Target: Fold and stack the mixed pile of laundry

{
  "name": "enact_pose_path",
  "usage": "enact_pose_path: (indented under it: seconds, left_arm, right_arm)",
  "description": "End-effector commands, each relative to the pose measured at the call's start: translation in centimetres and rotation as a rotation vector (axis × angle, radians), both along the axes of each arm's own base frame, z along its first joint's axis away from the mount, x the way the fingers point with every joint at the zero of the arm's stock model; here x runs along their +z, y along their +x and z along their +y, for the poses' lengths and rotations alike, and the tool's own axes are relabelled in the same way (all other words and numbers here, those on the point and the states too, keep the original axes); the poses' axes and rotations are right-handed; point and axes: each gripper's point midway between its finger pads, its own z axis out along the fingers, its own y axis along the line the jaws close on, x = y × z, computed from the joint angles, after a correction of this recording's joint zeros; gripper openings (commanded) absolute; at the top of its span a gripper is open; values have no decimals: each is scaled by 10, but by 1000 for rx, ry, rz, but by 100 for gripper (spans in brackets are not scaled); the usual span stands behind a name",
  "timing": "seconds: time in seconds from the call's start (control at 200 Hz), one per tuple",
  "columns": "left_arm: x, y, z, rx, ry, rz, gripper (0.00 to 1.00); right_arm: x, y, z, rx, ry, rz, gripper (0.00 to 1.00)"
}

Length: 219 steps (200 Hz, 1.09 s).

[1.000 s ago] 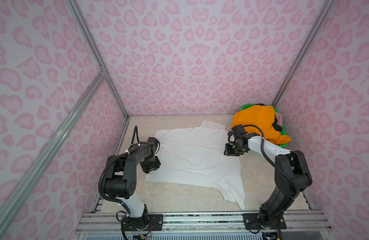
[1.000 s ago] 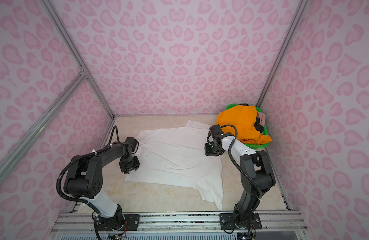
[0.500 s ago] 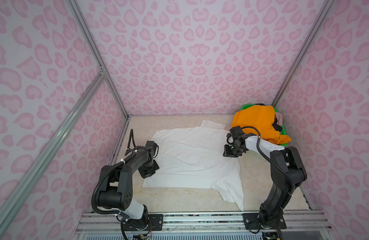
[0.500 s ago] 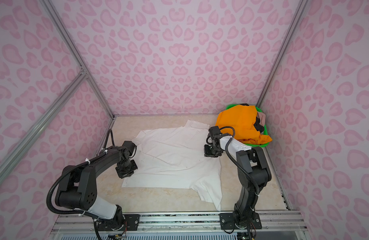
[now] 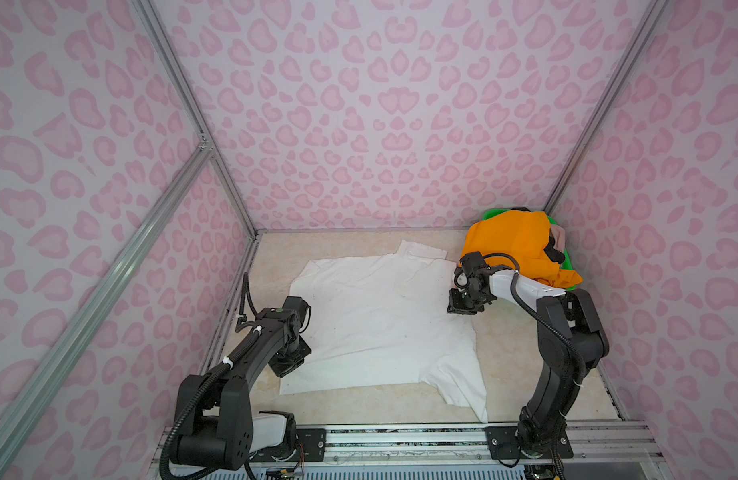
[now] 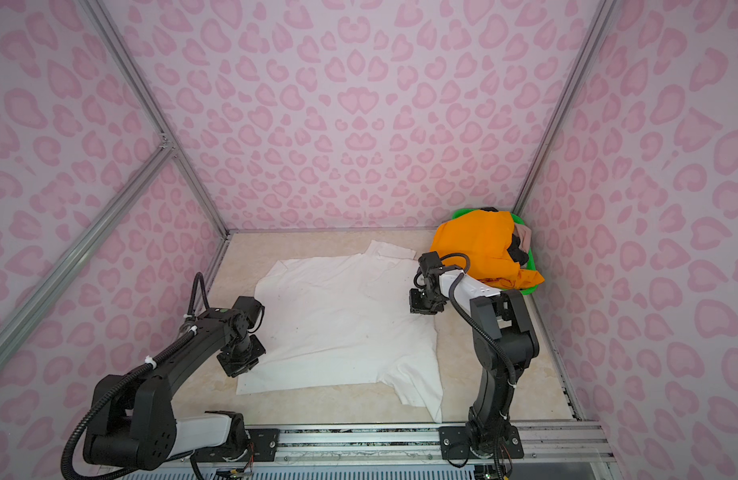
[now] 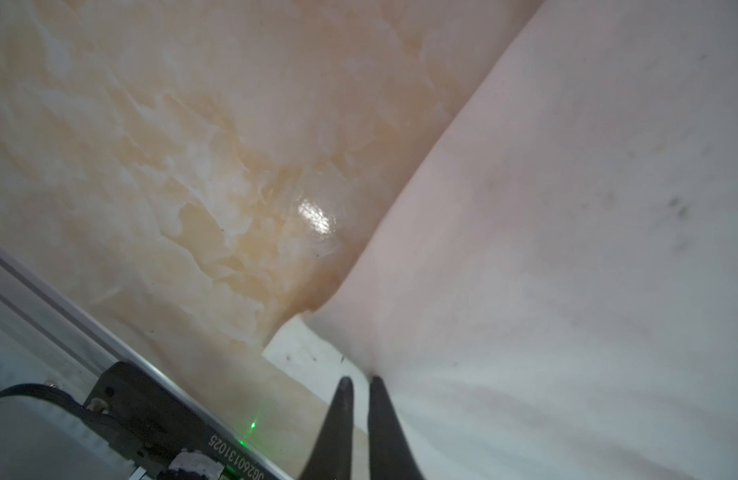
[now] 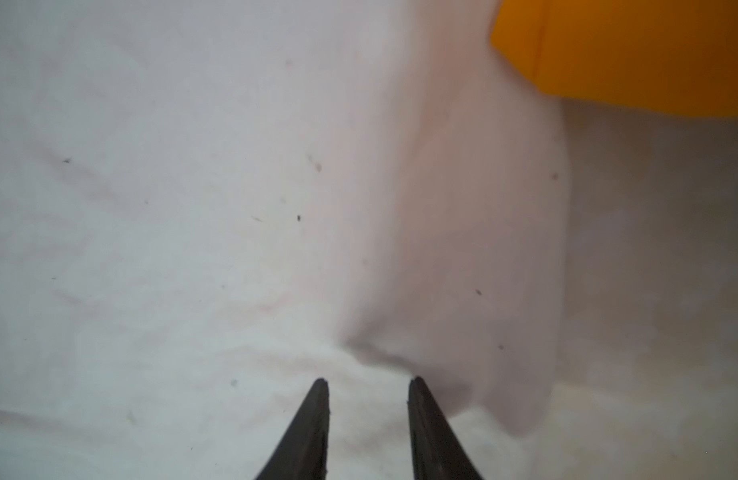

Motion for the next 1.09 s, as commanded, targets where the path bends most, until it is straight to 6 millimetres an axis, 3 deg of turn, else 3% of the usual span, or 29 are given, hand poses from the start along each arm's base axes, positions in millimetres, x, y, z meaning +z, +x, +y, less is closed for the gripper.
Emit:
enact_pose_path:
  seconds: [0.0, 0.09, 0.25, 0.38, 0.5, 0.72, 0.9, 1.09]
  left_arm:
    - [14, 19, 5, 8, 36, -50, 52]
    - [33, 54, 2, -47, 41, -124, 57]
    - [56, 159, -21, -259, -8, -272, 58]
    - [54, 236, -30, -353, 10, -304, 61]
    - [37, 283, -31, -393, 26, -292, 65]
    - [3, 334, -26, -421, 46, -260, 66]
    - [-15, 353, -22, -385, 29, -249, 63]
    - [-27, 364, -21, -345, -28, -235, 52]
  right_arm:
    - [7, -2, 4, 27, 21, -3, 34]
    - [13, -3, 7, 45, 25, -15, 34]
    - [19, -7, 11, 63, 23, -26, 34]
    - [22, -14, 14, 80, 9, -29, 35]
    - [25, -24, 12, 83, -10, -26, 35]
    - [26, -45, 8, 84, -16, -21, 36]
    - [27, -50, 9, 81, -9, -22, 36]
    - [32, -50, 13, 87, -4, -34, 36]
